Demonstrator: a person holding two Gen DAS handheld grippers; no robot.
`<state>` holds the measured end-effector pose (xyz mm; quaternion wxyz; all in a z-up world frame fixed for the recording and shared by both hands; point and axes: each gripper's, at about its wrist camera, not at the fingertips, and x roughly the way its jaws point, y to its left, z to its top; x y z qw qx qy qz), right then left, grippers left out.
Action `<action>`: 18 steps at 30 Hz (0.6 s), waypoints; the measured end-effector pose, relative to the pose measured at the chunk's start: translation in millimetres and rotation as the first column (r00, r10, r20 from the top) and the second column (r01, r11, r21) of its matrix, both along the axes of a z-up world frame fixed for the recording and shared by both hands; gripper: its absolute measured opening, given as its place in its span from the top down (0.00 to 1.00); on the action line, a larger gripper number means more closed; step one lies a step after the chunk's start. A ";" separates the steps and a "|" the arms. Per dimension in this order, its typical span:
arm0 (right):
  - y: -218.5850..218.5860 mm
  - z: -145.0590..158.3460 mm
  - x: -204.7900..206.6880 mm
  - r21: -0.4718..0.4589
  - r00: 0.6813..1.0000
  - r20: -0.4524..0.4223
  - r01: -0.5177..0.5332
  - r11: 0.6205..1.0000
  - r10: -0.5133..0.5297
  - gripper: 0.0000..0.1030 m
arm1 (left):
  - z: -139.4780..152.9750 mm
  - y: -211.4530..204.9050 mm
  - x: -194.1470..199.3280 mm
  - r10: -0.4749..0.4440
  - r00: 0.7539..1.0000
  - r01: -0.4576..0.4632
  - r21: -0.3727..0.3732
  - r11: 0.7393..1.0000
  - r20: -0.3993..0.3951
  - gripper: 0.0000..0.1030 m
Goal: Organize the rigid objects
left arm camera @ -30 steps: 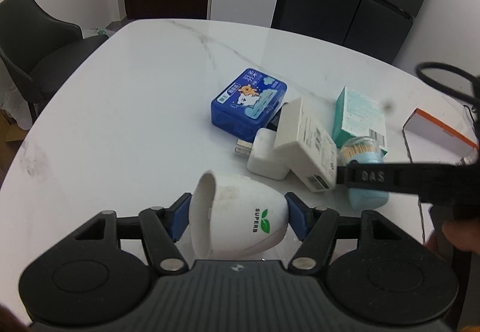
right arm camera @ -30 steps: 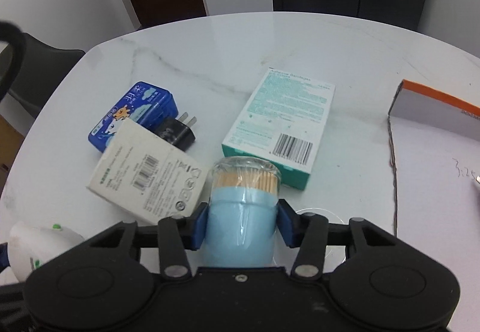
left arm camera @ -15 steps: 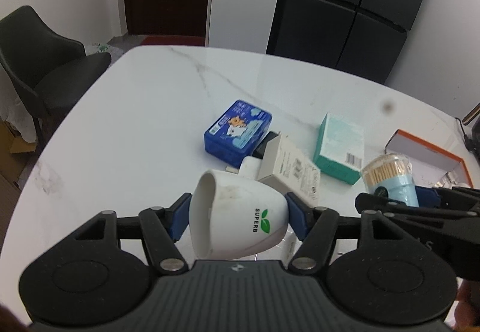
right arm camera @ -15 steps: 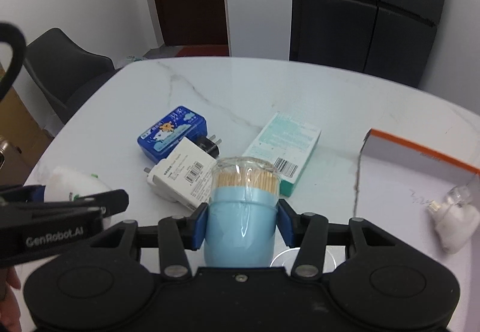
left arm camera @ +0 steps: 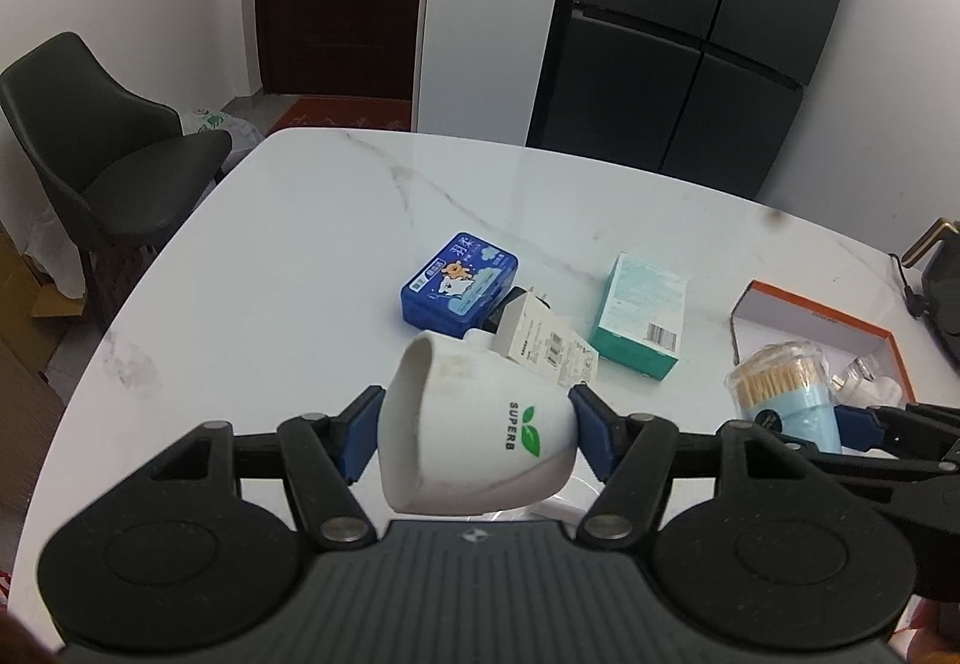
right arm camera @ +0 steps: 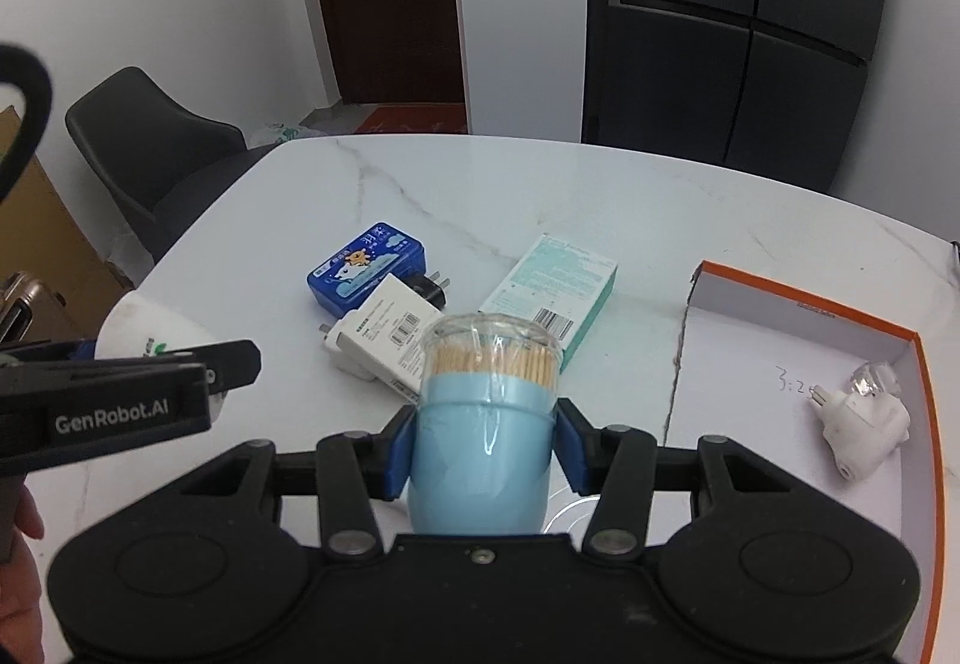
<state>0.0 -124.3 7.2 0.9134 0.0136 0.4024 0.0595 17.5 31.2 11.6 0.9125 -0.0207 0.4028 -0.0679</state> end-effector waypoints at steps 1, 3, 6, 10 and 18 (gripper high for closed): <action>-1.1 1.1 -1.5 0.001 1.000 -0.001 0.002 1.000 -0.002 0.44 | 1.0 -1.7 -0.3 0.000 1.000 0.000 0.003 1.000 0.005 0.35; -3.6 3.7 -4.2 0.006 1.000 0.003 0.004 1.000 -0.004 0.44 | 3.4 -2.9 -2.2 -0.002 1.000 0.002 0.004 1.000 0.012 0.35; -6.9 6.8 -7.9 0.008 1.000 0.012 0.008 1.000 -0.009 0.44 | 6.1 -5.6 -2.9 -0.005 1.000 0.005 0.005 1.000 0.019 0.35; -11.1 10.0 -11.6 0.016 1.000 0.020 0.017 1.000 -0.017 0.44 | 10.1 -9.2 -4.9 -0.014 0.999 0.013 0.010 1.000 0.030 0.35; -15.3 12.7 -15.8 0.029 1.000 0.025 0.018 0.999 -0.019 0.44 | 13.1 -13.2 -8.8 -0.023 0.999 0.022 0.024 0.999 0.039 0.35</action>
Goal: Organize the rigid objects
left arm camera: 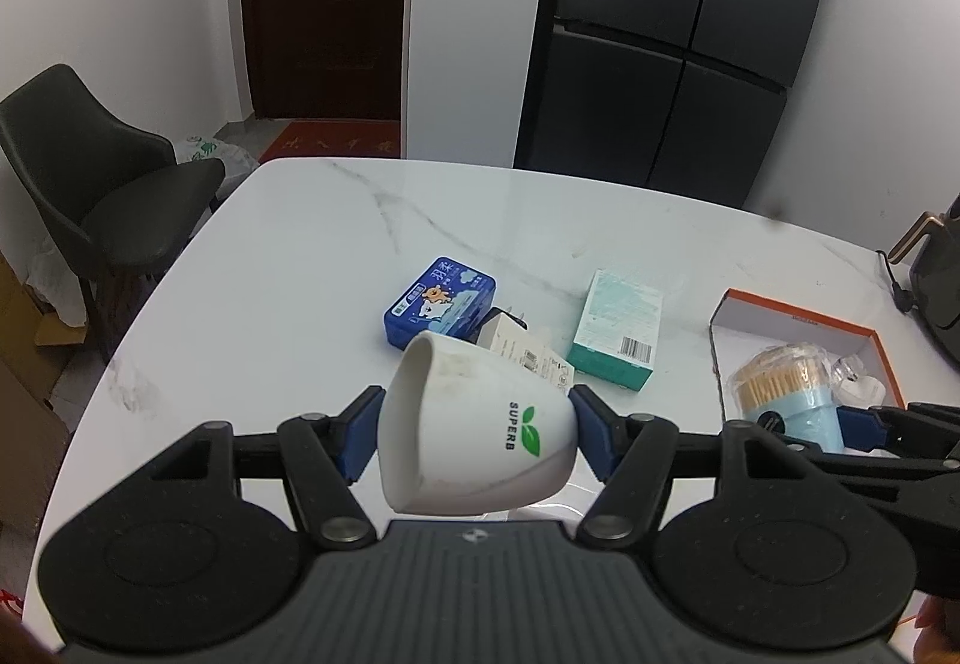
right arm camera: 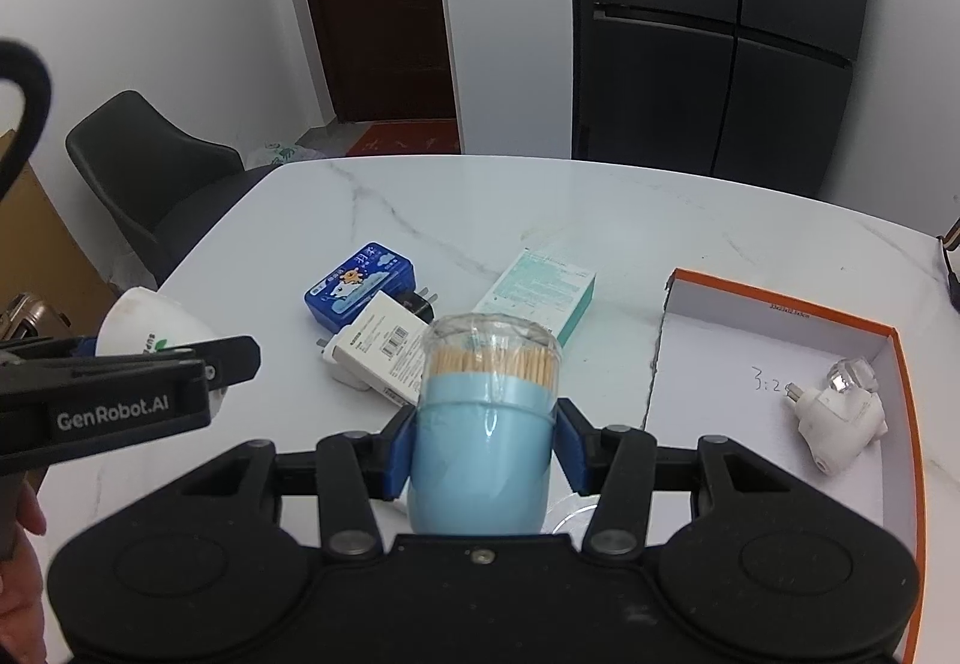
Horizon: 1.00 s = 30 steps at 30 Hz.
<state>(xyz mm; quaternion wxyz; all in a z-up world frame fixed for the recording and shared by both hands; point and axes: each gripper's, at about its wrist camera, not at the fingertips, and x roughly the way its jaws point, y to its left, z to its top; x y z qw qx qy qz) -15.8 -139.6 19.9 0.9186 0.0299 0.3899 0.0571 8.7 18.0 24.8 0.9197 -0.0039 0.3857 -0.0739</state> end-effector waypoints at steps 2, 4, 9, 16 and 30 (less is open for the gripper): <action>-0.2 0.8 -0.2 0.000 1.000 0.001 0.000 1.000 0.000 0.44 | -0.4 0.0 -0.9 0.000 1.000 0.000 -0.002 1.000 -0.001 0.35; -1.0 1.7 -0.9 0.003 1.000 0.001 -0.002 1.000 0.002 0.44 | -0.7 -0.6 -2.1 -0.003 1.000 0.003 -0.001 1.000 -0.004 0.35; -3.2 3.0 -1.5 0.010 1.000 0.000 0.000 1.000 0.000 0.44 | 0.3 -2.9 -4.6 -0.007 1.000 0.007 0.003 1.000 -0.003 0.35; -5.2 3.2 -4.3 0.012 1.000 0.002 -0.004 1.000 0.004 0.44 | 0.9 -5.8 -9.8 -0.008 1.000 0.008 0.004 1.000 -0.003 0.35; -19.5 2.3 -14.1 0.018 1.000 0.006 0.028 0.999 -0.029 0.44 | 1.1 -21.3 -18.2 -0.036 0.999 0.036 0.005 0.999 0.001 0.35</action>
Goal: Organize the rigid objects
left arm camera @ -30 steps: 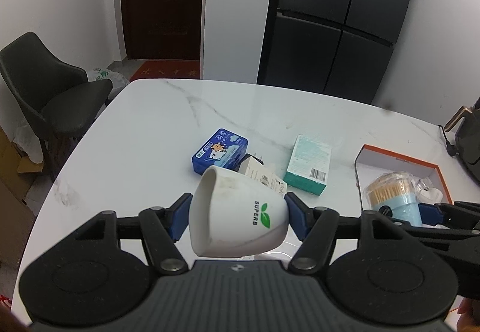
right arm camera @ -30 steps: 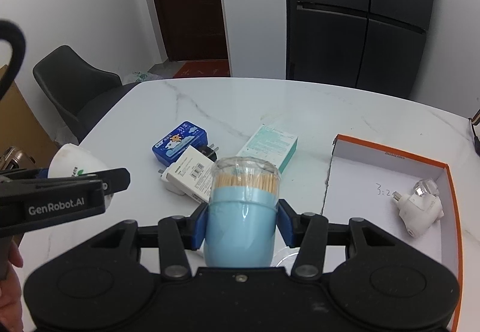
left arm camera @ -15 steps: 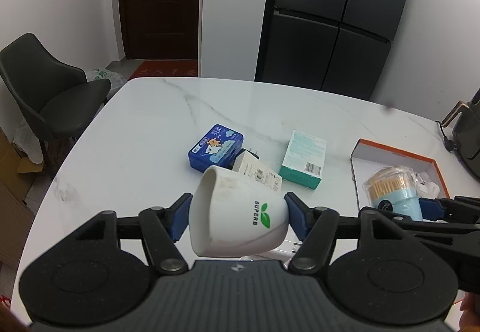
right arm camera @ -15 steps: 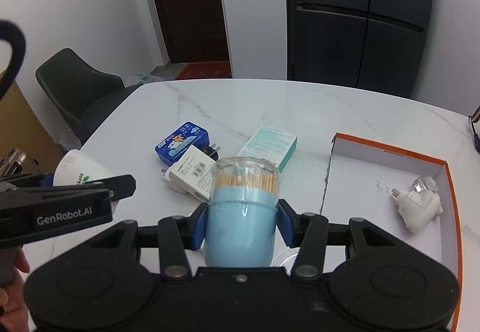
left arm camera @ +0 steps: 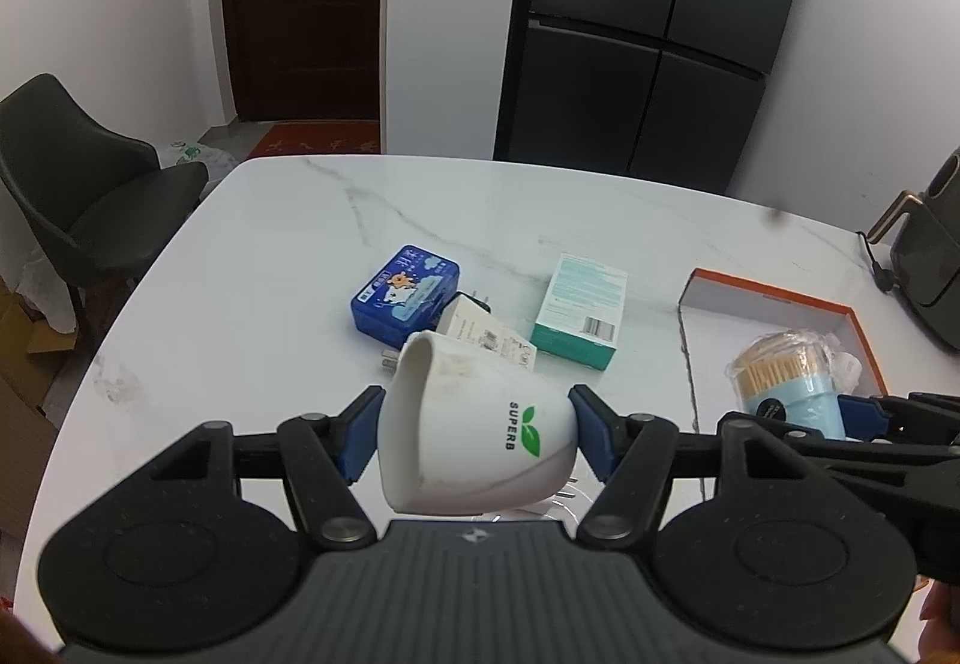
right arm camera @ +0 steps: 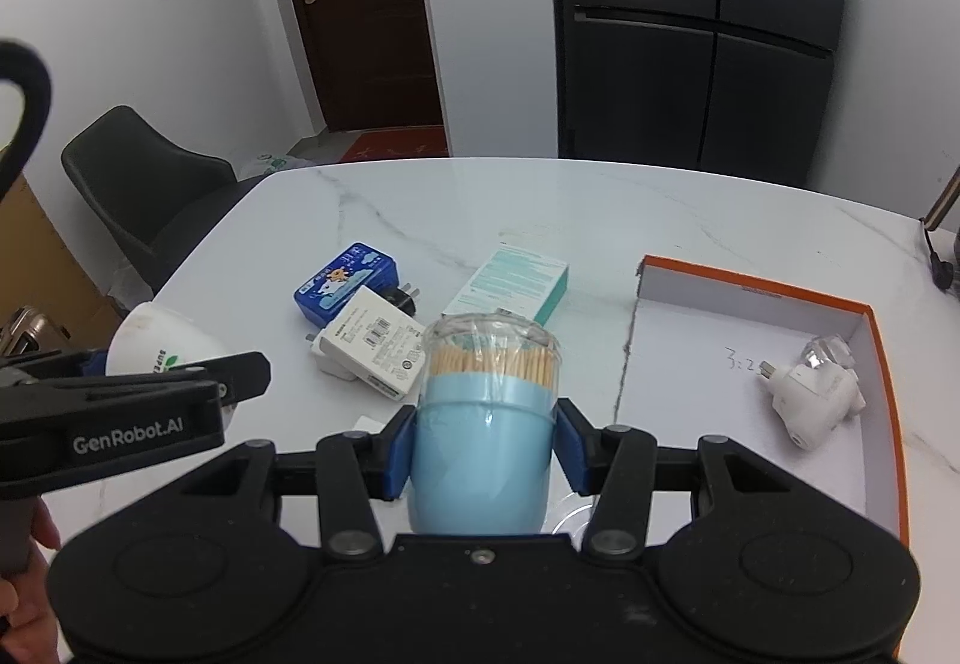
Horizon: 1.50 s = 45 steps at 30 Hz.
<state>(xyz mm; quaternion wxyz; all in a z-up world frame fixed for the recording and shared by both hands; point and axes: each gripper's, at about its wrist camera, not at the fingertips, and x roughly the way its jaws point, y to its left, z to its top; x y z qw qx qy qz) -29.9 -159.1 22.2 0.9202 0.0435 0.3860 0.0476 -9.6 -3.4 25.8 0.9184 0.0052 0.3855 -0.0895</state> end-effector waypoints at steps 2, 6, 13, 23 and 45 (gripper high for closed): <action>-4.6 -0.6 -2.4 0.002 1.000 -0.001 0.007 1.000 -0.007 0.44 | 0.2 -2.7 -0.9 -0.006 1.000 0.006 -0.002 1.000 0.001 0.35; -13.2 0.2 -7.4 0.003 1.000 -0.001 0.025 1.000 -0.025 0.44 | 0.2 -8.4 -3.0 -0.019 1.000 0.019 -0.004 1.000 0.002 0.35; -25.1 1.0 -15.7 0.005 0.999 0.000 0.049 0.999 -0.049 0.44 | -1.2 -19.6 -8.1 -0.043 0.999 0.043 -0.007 0.999 -0.001 0.35; -42.4 -1.3 -28.7 0.007 0.997 -0.009 0.081 0.997 -0.081 0.44 | -4.3 -38.2 -13.8 -0.078 0.997 0.078 -0.006 0.997 -0.005 0.35; -74.9 0.4 -43.3 0.010 0.991 -0.009 0.132 0.991 -0.132 0.43 | -4.7 -68.7 -21.0 -0.118 0.993 0.118 -0.011 0.993 -0.004 0.35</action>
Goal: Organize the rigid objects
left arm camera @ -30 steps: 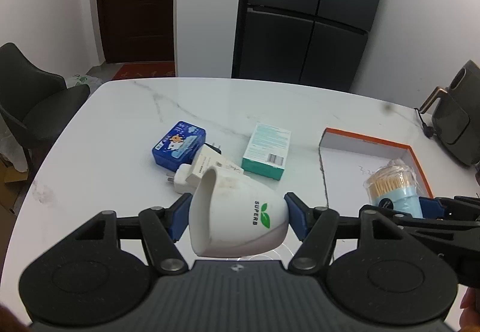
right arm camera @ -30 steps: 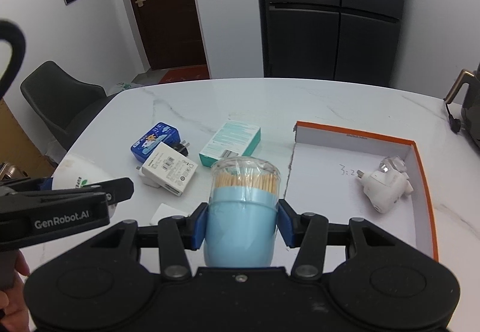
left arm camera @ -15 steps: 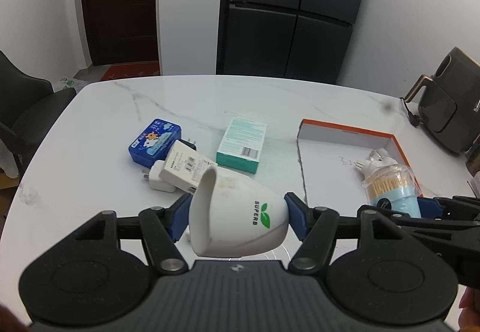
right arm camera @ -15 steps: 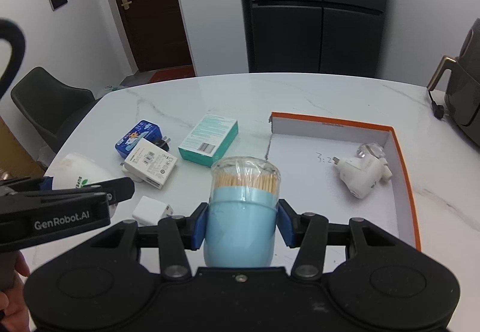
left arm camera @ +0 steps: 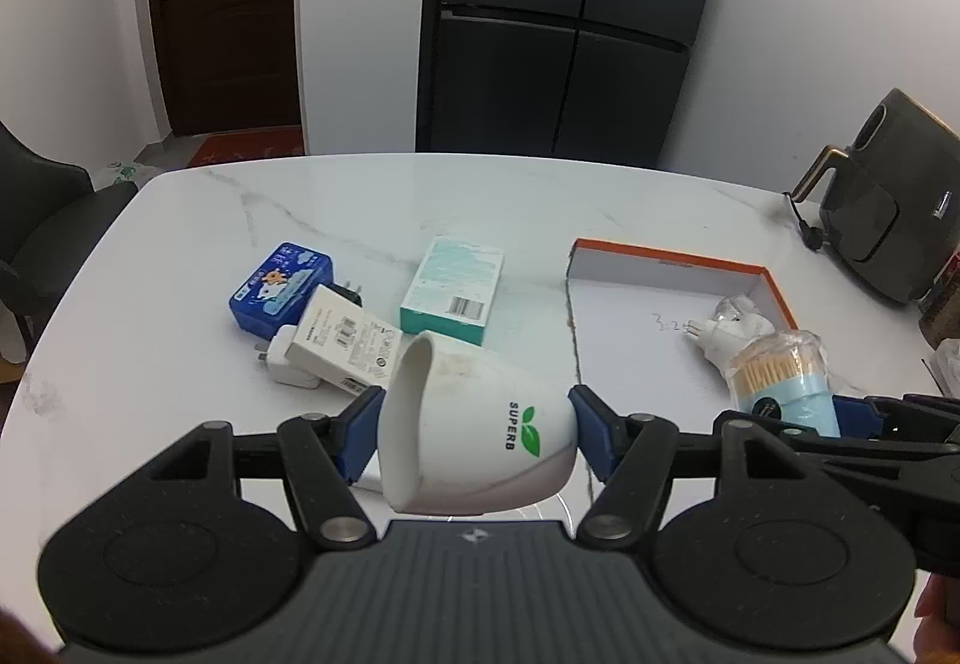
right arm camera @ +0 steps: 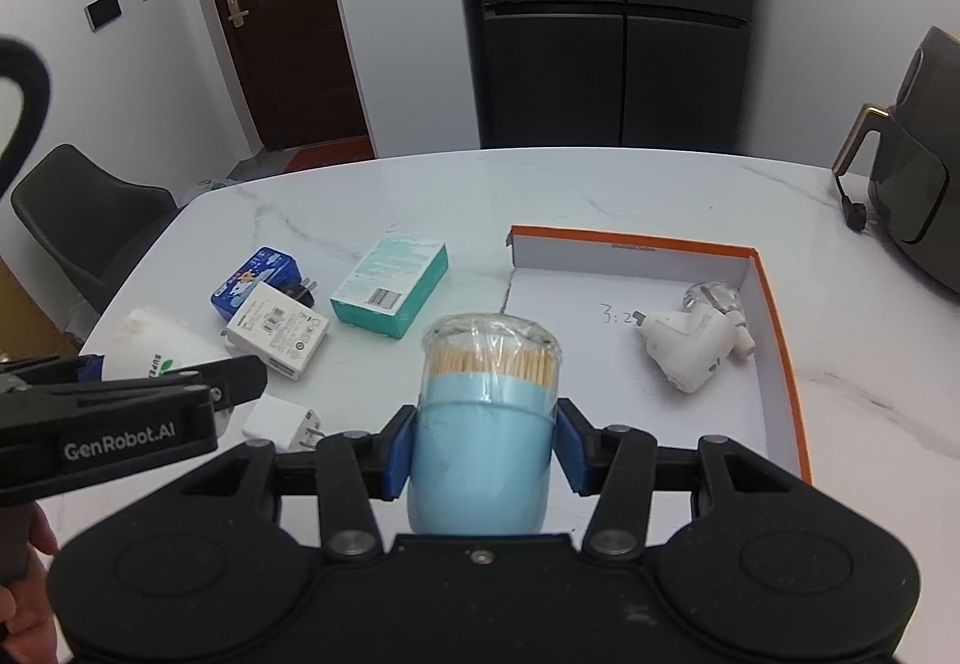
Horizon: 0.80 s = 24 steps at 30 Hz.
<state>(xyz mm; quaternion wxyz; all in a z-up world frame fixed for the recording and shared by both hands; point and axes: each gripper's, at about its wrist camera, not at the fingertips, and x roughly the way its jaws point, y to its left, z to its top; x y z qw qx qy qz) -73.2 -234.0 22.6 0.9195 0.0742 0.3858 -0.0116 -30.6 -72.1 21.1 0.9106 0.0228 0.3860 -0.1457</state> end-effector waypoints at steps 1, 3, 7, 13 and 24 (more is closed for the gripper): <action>-2.0 0.4 -0.8 0.001 1.000 0.001 0.004 1.000 -0.004 0.43 | -0.1 -2.0 0.0 -0.002 1.000 0.002 0.000 1.000 0.000 0.35; -6.4 0.6 -2.1 0.001 1.000 0.002 0.012 1.000 -0.012 0.43 | -0.1 -5.6 -0.2 -0.007 1.000 0.007 -0.001 1.000 0.000 0.35; -15.6 0.1 -4.6 0.002 1.000 0.001 0.029 1.000 -0.029 0.43 | 0.0 -15.2 -1.8 -0.022 1.000 0.022 -0.001 1.000 0.001 0.35; -27.9 -0.3 -7.9 0.005 0.999 0.000 0.052 0.999 -0.052 0.43 | -1.5 -28.4 -2.7 -0.045 0.999 0.045 -0.001 0.999 0.000 0.35; -49.1 -2.0 -14.3 0.011 0.995 -0.004 0.095 0.995 -0.095 0.43 | -2.6 -50.2 -3.2 -0.087 0.996 0.087 0.000 0.996 -0.001 0.35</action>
